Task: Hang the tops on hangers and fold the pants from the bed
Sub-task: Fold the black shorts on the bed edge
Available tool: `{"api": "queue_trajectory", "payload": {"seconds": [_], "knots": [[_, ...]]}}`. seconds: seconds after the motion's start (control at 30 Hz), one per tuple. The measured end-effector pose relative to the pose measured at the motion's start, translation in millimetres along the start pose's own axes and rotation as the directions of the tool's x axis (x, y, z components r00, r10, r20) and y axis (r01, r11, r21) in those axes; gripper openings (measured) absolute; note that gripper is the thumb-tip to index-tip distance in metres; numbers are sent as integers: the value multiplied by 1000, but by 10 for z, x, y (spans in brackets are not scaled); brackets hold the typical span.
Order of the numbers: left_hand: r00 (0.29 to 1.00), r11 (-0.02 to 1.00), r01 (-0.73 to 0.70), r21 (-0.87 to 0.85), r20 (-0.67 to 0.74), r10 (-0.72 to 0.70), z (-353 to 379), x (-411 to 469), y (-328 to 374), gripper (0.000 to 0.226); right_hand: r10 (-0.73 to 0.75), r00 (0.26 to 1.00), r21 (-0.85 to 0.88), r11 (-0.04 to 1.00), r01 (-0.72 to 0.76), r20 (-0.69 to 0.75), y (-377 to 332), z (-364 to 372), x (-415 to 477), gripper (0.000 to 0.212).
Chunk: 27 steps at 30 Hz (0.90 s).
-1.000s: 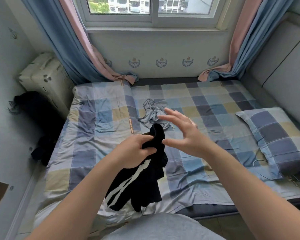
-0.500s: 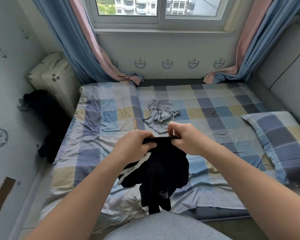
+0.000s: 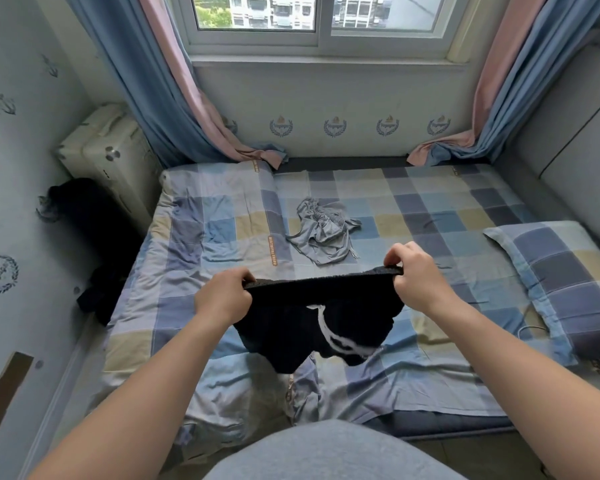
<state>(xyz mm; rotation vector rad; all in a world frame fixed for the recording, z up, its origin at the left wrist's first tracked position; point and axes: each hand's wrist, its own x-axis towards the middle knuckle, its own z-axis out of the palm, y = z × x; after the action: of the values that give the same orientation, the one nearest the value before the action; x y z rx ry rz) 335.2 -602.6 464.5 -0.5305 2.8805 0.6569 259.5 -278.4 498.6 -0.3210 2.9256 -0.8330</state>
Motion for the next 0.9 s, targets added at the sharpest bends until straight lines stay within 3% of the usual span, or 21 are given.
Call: {"api": "queue_trajectory", "payload": {"seconds": [0.17,0.27,0.33,0.43,0.63,0.7,0.77,0.9], "knots": [[979,962,192,-196,107,-173,-57,99,-192,39,189,982,-3,982,-189,-5,217,39,24,34],[926,788,367,-495,276,-258,-91,78,-295,44,309,950,68,948,-311,37,322,4,22,31],[901,679,410,-609,386,-198,-77,43,-311,43,380,920,183,902,-391,93,326,27,18,31],[894,655,391,-646,435,-104,-14,13,-291,33,462,835,426,718,-550,299,225,75,0,33],[848,528,397,-750,521,102,-8,-4,-282,9,308,734,650,341,-679,605,212,-32,51,13],[833,468,391,-792,521,185,-45,-3,-325,31,224,746,708,236,-665,627,246,-116,57,24],[849,422,354,-835,476,230,-84,-14,-345,40,149,769,747,182,-639,621,290,-185,59,46],[962,610,96,-787,231,146,-99,-18,-315,27,71,789,762,221,-609,610,311,-275,33,64]]}}
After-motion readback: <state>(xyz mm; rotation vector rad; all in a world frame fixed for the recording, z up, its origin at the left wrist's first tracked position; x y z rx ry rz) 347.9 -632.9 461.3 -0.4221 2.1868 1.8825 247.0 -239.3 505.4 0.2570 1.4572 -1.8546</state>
